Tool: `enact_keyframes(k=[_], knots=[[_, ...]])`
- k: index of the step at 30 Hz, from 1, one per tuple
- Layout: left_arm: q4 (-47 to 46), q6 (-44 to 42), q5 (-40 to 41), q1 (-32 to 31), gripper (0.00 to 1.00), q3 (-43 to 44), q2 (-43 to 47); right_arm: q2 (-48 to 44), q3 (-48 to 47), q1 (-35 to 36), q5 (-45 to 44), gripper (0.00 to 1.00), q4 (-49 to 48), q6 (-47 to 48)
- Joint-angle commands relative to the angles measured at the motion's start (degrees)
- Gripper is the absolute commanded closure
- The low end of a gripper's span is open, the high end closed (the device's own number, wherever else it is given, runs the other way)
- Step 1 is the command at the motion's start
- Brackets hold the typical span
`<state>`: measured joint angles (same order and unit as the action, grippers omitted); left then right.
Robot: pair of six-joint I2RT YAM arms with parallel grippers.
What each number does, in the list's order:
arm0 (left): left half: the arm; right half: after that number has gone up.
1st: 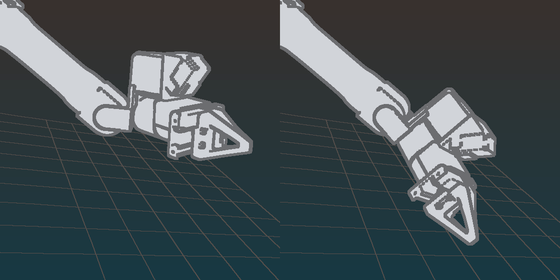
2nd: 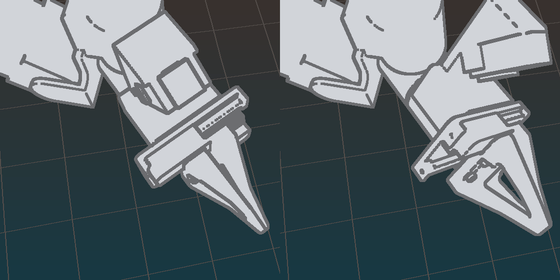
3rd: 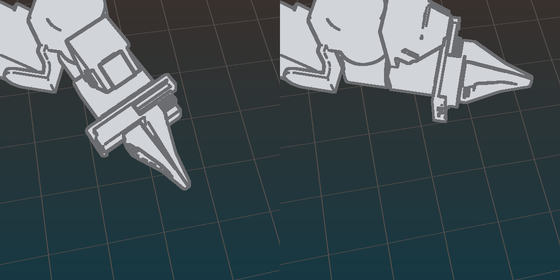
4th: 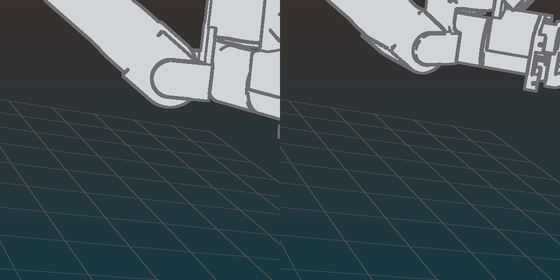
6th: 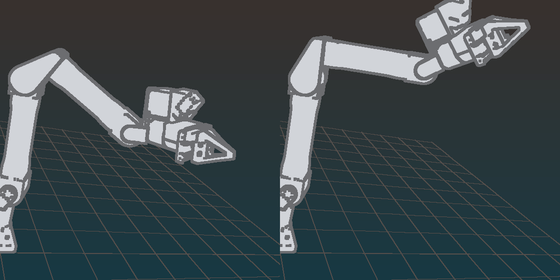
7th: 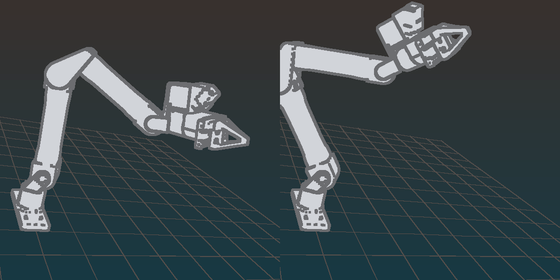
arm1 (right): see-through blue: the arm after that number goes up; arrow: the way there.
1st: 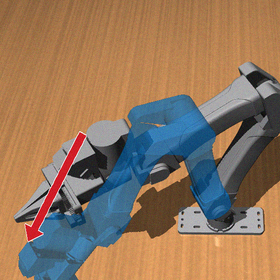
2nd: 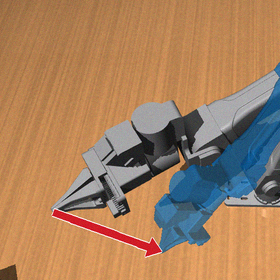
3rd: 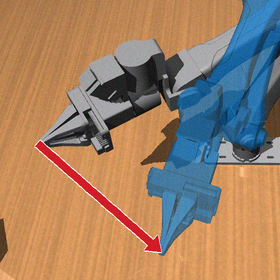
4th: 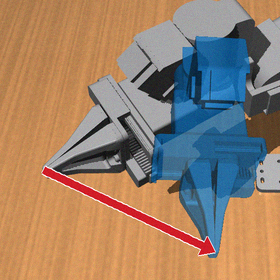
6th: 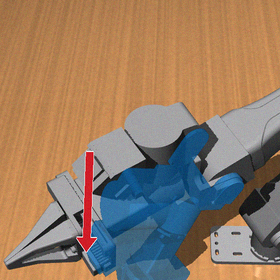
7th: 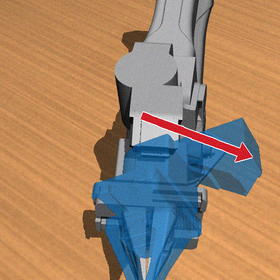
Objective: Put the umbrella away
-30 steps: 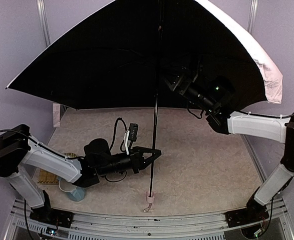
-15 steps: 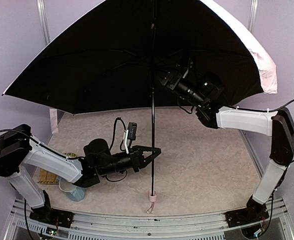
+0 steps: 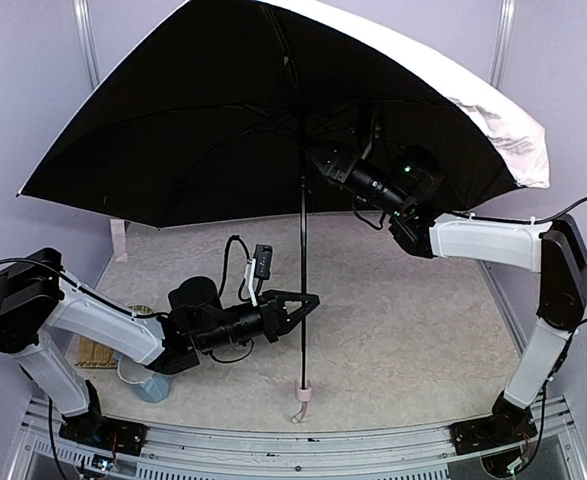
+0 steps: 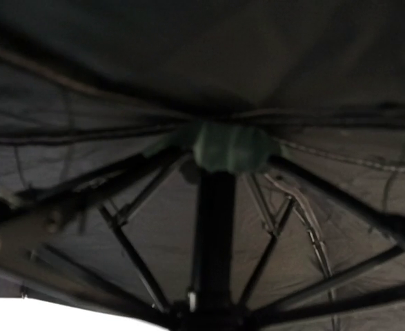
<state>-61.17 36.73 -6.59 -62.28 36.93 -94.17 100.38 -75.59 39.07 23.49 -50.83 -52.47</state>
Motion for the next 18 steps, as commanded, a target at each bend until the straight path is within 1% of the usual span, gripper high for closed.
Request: enact_keyframes(k=[1,3,4,5,6,7,8,10,12,14,17,18], knots=[[-3.6,-4.3,-1.5,-0.8,1.00,1.7,1.0,-0.1,-1.3,-0.7,-1.6,1.00,1.4,2.9],[-3.0,-4.7,-0.5,-0.8,1.00,1.8,1.3,-0.4,-1.2,-0.7,-1.6,1.00,2.8,3.9],[-2.5,-4.9,0.1,-0.9,1.00,2.0,1.5,-0.7,-1.0,-0.6,-1.9,0.95,3.6,4.4],[-1.7,-5.1,1.1,-0.9,1.00,2.3,1.6,-1.1,-0.8,-0.5,-2.9,0.70,5.0,5.5],[-0.4,-5.3,2.3,-0.8,1.00,2.8,1.8,-2.1,-0.5,-0.2,-4.3,0.35,6.8,7.4],[1.4,-5.5,4.6,-0.9,1.00,3.4,2.0,-3.2,-0.4,0.4,-7.5,0.06,9.7,9.9],[3.3,-5.8,6.5,-0.9,1.00,4.1,2.1,-4.5,-0.2,1.4,-11.9,0.01,12.8,13.1],[7.4,-7.3,10.4,-1.0,1.00,5.5,2.2,-7.5,0.9,4.2,-22.1,0.00,17.2,20.6],[10.1,-8.8,13.7,-1.3,1.00,6.6,2.1,-9.9,2.4,7.3,-32.2,0.00,18.0,28.8],[11.4,-10.0,15.9,-1.7,1.00,7.3,1.8,-11.0,2.6,9.5,-39.1,0.02,18.6,35.2],[12.9,-10.0,18.3,-1.9,1.00,8.3,1.2,-10.5,-0.1,11.5,-43.6,0.12,22.3,40.8],[13.2,-9.7,18.7,-1.9,1.00,8.6,1.0,-10.2,-0.7,12.1,-44.5,0.19,23.0,41.9]])
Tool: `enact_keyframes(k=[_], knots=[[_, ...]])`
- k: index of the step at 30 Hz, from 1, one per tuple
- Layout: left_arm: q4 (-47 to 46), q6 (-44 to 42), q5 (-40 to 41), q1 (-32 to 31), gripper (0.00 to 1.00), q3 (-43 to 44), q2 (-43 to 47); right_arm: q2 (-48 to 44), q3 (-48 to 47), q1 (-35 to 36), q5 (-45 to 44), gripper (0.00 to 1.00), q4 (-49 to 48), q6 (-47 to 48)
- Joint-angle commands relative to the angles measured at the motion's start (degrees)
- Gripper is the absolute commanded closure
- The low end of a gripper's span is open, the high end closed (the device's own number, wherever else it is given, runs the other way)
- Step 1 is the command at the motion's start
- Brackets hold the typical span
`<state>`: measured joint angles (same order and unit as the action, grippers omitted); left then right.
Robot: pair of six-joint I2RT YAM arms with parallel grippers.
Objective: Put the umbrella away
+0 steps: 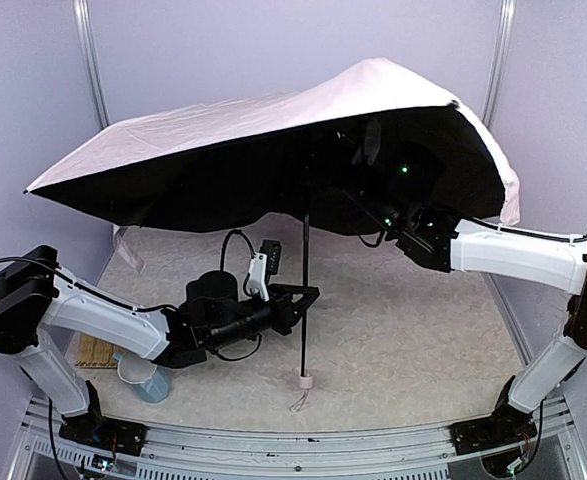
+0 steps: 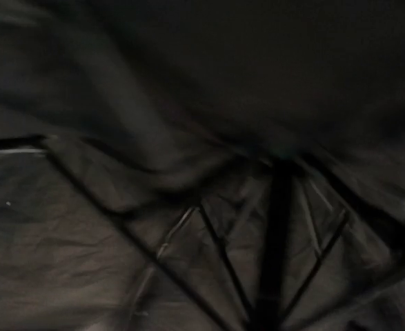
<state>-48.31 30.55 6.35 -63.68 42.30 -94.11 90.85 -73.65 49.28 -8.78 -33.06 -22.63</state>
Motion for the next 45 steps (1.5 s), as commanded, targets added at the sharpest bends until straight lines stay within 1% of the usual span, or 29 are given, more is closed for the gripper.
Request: enact_keyframes(k=[1,2,4,5,7,8,10,11,12,14,18,20,24,27,28,30,33,36,38,40,41,42,43,44,45], knots=[[0.4,-3.5,6.0,-0.6,1.00,3.3,0.8,-0.4,-2.9,2.2,-12.8,0.27,5.6,12.8],[0.3,-3.6,6.2,-0.7,1.00,3.3,0.7,-0.1,-3.0,2.5,-13.3,0.35,5.5,13.1],[0.2,-3.9,6.7,-1.0,1.00,3.6,0.5,0.1,-2.7,2.4,-13.1,0.45,4.9,13.1],[0.2,-4.0,6.9,-1.2,1.00,3.7,0.3,0.2,-2.5,2.4,-13.0,0.49,4.3,13.2],[0.1,-4.1,6.9,-1.4,1.00,3.7,0.3,0.3,-2.6,2.4,-13.0,0.51,4.1,12.9],[0.1,-4.0,6.9,-1.4,1.00,3.7,0.2,0.4,-2.8,2.2,-13.4,0.46,4.6,12.0],[-0.1,-4.2,7.0,-1.5,1.00,3.7,0.2,0.5,-2.9,1.5,-12.8,0.30,5.8,9.6],[0.0,-4.2,7.0,-1.5,1.00,3.7,0.2,0.5,-2.9,0.9,-11.0,0.25,6.2,8.0],[-0.1,-4.4,7.1,-1.6,1.00,3.7,0.2,0.8,-3.0,0.3,-9.0,0.22,6.6,6.4],[-0.2,-4.6,7.5,-1.7,1.00,3.7,0.3,1.7,-4.2,-0.3,-5.5,0.21,7.7,4.2],[-0.5,-4.7,7.7,-1.9,1.00,3.6,0.2,3.9,-6.9,-0.5,-6.9,0.26,11.9,2.3],[-0.6,-4.7,7.7,-2.0,1.00,3.7,0.2,4.2,-6.6,-0.6,-7.4,0.32,11.8,1.8],[-0.6,-4.7,7.5,-2.0,1.00,3.6,0.0,4.7,-7.3,-0.5,-8.0,0.48,12.4,2.0],[-0.8,-4.8,7.5,-2.1,1.00,3.6,0.0,5.3,-8.6,-0.6,-7.7,0.58,13.8,2.1],[-0.8,-5.0,7.5,-2.0,1.00,3.6,0.0,5.5,-9.0,-0.7,-7.5,0.66,14.0,2.0],[-0.8,-5.2,7.6,-2.1,1.00,3.6,-0.1,5.8,-9.8,-0.9,-7.1,0.75,15.2,1.5],[-0.8,-6.2,8.3,-2.1,1.00,3.7,0.0,6.3,-10.5,-1.6,-5.4,0.79,16.7,-0.4],[-0.5,-8.9,9.6,-2.0,1.00,3.9,0.4,6.0,-9.9,-2.1,-3.3,0.91,16.7,-2.0],[0.1,-12.9,10.0,-1.9,1.00,4.4,0.6,5.1,-8.2,-2.4,-1.3,0.99,14.5,-2.6],[1.9,-15.3,8.8,-1.4,1.00,5.2,0.8,3.8,-6.3,-3.1,1.3,1.00,11.0,-3.2],[3.2,-15.8,7.8,-1.1,0.95,5.5,1.0,3.0,-5.3,-3.7,2.8,1.00,8.8,-3.3],[3.9,-16.3,6.8,-0.8,0.80,5.5,1.4,2.3,-4.3,-4.2,3.8,1.00,6.3,-3.3],[4.3,-17.0,5.6,-0.7,0.61,5.2,2.1,1.5,-3.6,-4.9,4.2,1.00,3.8,-3.3],[4.8,-17.8,4.5,-0.6,0.50,4.7,3.1,0.7,-3.0,-5.6,4.4,1.00,1.6,-2.9],[5.5,-19.1,3.3,-0.7,0.46,4.1,4.3,0.1,-2.9,-6.3,4.4,1.00,-0.5,-2.3]])
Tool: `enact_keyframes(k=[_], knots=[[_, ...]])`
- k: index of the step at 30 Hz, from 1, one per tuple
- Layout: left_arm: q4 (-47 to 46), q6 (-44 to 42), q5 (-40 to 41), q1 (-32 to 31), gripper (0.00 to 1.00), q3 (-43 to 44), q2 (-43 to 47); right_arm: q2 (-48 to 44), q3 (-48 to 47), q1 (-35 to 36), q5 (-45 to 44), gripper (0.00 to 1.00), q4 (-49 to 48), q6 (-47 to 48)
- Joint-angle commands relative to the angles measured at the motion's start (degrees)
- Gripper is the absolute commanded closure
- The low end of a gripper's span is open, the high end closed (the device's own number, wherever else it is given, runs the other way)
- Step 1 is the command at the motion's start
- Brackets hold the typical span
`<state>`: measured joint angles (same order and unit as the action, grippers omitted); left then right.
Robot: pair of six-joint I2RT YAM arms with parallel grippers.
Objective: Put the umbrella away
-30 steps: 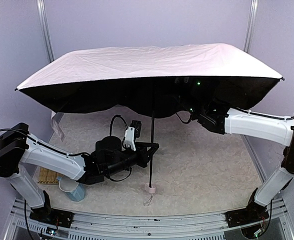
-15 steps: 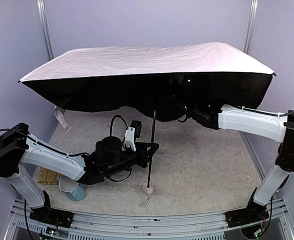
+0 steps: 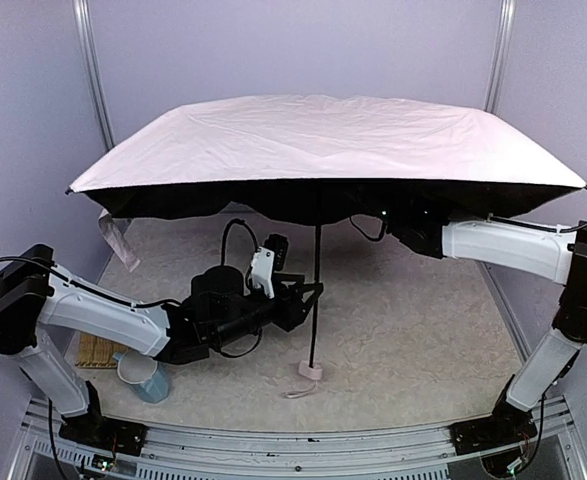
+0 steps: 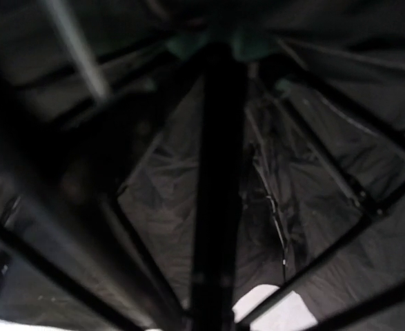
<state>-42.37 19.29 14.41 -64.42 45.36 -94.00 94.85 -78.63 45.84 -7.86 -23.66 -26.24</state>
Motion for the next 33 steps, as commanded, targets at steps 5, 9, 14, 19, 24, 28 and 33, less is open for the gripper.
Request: enact_keyframes(k=[5,9,14,19,24,28,33], knots=[[5.2,-17.1,-11.9,0.3,0.38,-4.4,14.7,-5.9,0.5,-7.6,2.8,1.00,-18.9,7.5],[11.5,-22.4,-17.7,1.4,0.38,-9.9,30.0,-7.5,-0.7,-12.7,6.5,1.00,-25.7,11.9],[16.7,-24.0,-33.1,10.1,0.41,-16.0,52.0,-11.7,2.1,-18.3,14.2,1.00,-25.8,18.4],[11.1,-19.9,-30.8,18.7,0.47,-16.0,64.3,-14.9,5.2,-21.3,24.3,1.00,-20.5,23.8],[21.9,-11.3,-20.5,25.6,0.20,2.7,47.1,-13.4,5.2,-18.9,32.8,1.00,-17.1,22.4],[26.1,-8.3,-26.5,28.6,0.07,17.0,31.9,-10.3,5.0,-12.2,33.6,1.00,-18.9,23.7],[26.0,-8.5,-31.1,27.6,0.02,26.1,20.5,-3.1,2.0,-6.2,36.1,1.00,-25.8,20.6]])
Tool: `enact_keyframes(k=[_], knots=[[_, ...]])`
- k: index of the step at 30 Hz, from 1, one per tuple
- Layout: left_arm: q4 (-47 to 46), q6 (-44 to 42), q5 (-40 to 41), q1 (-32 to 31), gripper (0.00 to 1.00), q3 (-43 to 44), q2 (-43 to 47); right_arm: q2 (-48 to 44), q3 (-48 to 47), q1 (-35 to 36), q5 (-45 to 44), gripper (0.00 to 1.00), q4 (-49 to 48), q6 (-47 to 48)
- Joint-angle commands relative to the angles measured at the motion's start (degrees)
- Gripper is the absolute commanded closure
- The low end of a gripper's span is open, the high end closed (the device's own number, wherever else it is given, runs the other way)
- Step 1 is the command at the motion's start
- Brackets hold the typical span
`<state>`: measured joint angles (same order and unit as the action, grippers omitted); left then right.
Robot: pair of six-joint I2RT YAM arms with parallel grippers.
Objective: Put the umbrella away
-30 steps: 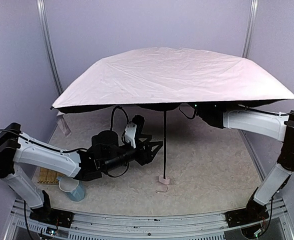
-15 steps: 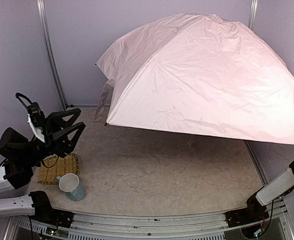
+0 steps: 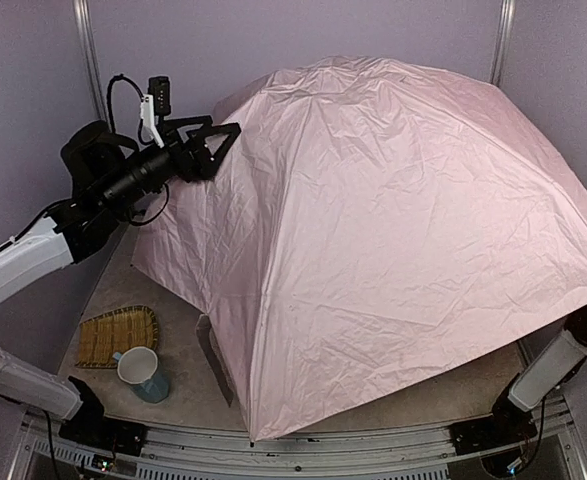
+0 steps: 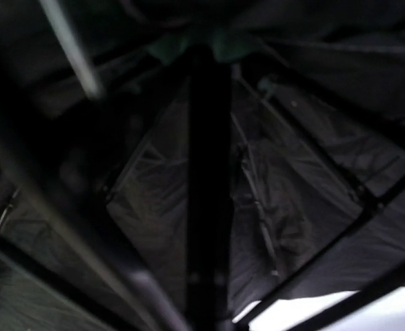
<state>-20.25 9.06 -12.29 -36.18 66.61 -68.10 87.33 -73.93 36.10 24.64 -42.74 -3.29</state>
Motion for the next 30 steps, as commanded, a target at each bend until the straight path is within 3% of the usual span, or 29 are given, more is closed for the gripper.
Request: enact_keyframes(k=[1,5,7,15,21,24,26,28,30], knots=[[3.9,1.1,-4.3,-1.1,0.02,5.8,-6.7,6.3,-3.7,4.3,3.8,1.00,-7.9,-3.4],[6.7,-1.5,-1.0,-2.9,0.05,9.4,-11.2,13.9,-8.8,6.9,4.5,1.00,-11.7,-6.6],[7.8,-2.1,0.7,-3.4,0.13,11.0,-12.5,17.2,-14.2,8.2,5.1,1.00,-11.8,-7.0],[9.1,-12.9,10.9,-11.5,0.27,17.2,-9.0,23.8,-31.3,13.5,8.3,1.00,-11.8,-4.0],[13.0,-14.4,14.8,-15.8,0.28,23.4,-8.5,26.3,-32.8,15.5,9.0,1.00,-25.2,-8.4],[17.2,-14.0,15.1,-15.6,0.28,26.2,-11.4,27.8,-28.6,15.4,6.6,1.00,-31.3,-9.3],[20.6,-12.8,13.5,-14.4,0.28,26.7,-13.9,28.8,-20.3,14.5,4.4,1.00,-38.5,-10.1],[24.5,-9.7,7.0,-11.4,0.27,26.7,-18.1,29.3,-10.6,13.3,2.9,1.00,-44.6,-9.0],[29.3,-6.9,-5.1,-7.6,0.28,26.6,-23.2,29.5,1.5,12.7,-2.0,1.00,-48.7,-4.5]])
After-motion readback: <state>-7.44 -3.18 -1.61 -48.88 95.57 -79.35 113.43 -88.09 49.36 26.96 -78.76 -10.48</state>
